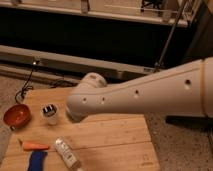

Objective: Move the arm in a circular motion

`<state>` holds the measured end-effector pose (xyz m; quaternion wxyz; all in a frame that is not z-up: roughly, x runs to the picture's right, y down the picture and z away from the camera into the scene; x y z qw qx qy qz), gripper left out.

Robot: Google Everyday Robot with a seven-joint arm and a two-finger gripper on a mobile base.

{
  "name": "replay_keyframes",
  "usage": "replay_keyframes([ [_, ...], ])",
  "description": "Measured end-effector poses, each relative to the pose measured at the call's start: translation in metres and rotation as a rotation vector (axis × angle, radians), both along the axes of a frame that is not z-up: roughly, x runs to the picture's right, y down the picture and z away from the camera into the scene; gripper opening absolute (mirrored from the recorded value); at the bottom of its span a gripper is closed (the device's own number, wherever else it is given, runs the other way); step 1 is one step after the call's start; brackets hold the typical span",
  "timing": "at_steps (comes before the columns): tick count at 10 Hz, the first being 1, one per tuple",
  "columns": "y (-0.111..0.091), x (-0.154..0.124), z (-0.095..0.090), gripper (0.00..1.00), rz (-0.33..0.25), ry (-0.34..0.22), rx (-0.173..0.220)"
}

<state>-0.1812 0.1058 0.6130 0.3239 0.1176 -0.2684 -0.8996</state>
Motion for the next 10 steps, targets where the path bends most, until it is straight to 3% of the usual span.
replay_keyframes([
  [1,-0.018,-0.029,-0.003,0.00,-0.034,-0.049,0.037],
  [2,-0.056,-0.055,0.005,0.00,-0.061,-0.078,0.102],
  [4,-0.113,-0.051,0.035,0.00,-0.036,-0.033,0.168],
  [6,-0.174,0.000,0.084,0.00,0.080,0.107,0.199],
  [7,-0.193,0.047,0.112,0.00,0.167,0.206,0.191],
  [8,-0.198,0.083,0.128,0.00,0.227,0.274,0.178],
  [10,-0.182,0.196,0.159,0.00,0.373,0.485,0.126],
])
